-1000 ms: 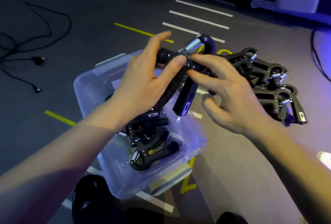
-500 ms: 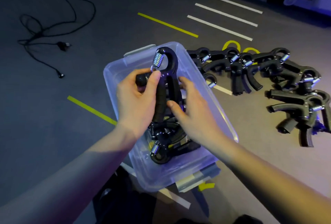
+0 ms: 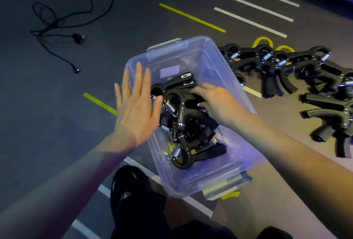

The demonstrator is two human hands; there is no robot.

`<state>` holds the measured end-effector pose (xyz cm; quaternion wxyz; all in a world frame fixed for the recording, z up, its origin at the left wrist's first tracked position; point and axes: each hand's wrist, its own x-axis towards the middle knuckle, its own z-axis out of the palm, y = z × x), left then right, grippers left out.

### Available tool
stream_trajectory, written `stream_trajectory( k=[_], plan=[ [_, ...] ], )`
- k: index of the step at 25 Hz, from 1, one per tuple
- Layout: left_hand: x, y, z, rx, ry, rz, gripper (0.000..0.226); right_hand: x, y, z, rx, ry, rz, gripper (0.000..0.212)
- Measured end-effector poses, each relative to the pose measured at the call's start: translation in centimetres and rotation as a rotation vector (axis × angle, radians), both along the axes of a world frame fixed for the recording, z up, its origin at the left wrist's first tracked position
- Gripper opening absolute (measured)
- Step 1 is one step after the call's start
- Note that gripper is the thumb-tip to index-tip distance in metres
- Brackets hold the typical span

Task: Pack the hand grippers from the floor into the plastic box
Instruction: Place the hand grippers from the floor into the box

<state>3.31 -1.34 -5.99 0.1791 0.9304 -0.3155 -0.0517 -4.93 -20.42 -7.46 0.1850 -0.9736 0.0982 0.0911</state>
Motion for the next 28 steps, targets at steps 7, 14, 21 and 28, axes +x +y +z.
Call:
stream_trajectory(
  k=[7, 14, 21, 28],
  plan=[
    [0.3, 0.4, -1.1, -0.024, 0.060, -0.028, 0.065, 3.4, 1.8, -3.2, -0.247, 0.220, 0.233, 0.056],
    [0.2, 0.4, -1.0, 0.006, 0.062, -0.015, 0.065, 1.2, 2.8, -4.5, -0.146, 0.065, 0.179, 0.060],
    [0.1, 0.4, -0.5, 0.005, 0.079, 0.005, 0.062, 0.0, 3.3, -3.7, -0.183, 0.336, 0.403, 0.086],
    [0.0, 0.3, -0.7, 0.017, 0.086, 0.003, 0.064, 0.7, 2.1, -5.1, -0.276, 0.271, 0.437, 0.094]
  ],
)
